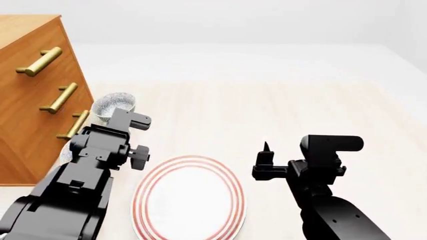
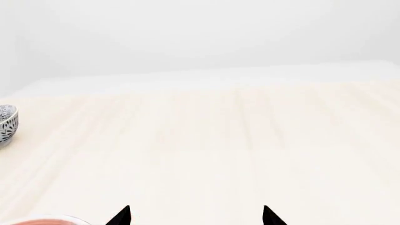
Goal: Put the bowl in the middle on the plate.
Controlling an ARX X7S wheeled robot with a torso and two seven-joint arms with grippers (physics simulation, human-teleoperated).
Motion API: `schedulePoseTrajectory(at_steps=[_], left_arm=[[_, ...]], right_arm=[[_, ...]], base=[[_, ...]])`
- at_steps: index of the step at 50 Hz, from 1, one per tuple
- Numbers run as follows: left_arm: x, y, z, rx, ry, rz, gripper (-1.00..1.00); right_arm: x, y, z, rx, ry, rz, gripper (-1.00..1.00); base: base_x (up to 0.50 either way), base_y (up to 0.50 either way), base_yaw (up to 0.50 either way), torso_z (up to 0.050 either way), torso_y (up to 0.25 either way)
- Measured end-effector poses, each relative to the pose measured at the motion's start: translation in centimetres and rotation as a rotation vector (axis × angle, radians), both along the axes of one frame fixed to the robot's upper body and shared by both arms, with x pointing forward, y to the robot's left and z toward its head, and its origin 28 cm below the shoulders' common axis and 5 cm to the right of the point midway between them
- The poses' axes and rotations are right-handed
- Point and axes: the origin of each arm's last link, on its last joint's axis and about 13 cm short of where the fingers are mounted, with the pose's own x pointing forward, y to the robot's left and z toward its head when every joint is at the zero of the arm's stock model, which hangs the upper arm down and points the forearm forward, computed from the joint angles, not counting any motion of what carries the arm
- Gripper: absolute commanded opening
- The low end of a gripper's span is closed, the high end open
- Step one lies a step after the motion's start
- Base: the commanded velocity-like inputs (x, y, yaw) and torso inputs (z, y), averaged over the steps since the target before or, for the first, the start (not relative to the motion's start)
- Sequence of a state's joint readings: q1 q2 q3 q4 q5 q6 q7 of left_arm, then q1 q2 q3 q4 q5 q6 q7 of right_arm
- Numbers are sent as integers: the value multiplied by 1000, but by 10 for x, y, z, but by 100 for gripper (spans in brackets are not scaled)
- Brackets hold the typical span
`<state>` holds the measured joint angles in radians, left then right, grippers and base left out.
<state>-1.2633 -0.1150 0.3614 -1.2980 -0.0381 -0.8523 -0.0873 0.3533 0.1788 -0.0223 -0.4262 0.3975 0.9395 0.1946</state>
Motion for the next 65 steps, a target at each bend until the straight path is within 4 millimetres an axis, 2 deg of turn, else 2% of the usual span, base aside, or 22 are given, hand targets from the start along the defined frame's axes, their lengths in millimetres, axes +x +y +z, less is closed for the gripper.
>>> schedulePoseTrajectory(at_steps=[27, 28, 57, 65], left_arm=[[-5, 4, -12, 50, 4, 57, 100], [-5, 4, -12, 51, 4, 58, -100], [-2, 2, -14, 67, -36, 21, -100], [2, 0, -7, 49, -72, -9, -100]], right_arm=[[1, 1, -3, 4, 7, 6, 100], [1, 1, -3, 4, 7, 7, 100], [1, 2, -4, 6, 6, 9, 100], [1, 1, -3, 7, 3, 8, 100]], base=[[0, 0, 0, 0, 0], [0, 0, 0, 0, 0], [0, 0, 0, 0, 0], [0, 0, 0, 0, 0]])
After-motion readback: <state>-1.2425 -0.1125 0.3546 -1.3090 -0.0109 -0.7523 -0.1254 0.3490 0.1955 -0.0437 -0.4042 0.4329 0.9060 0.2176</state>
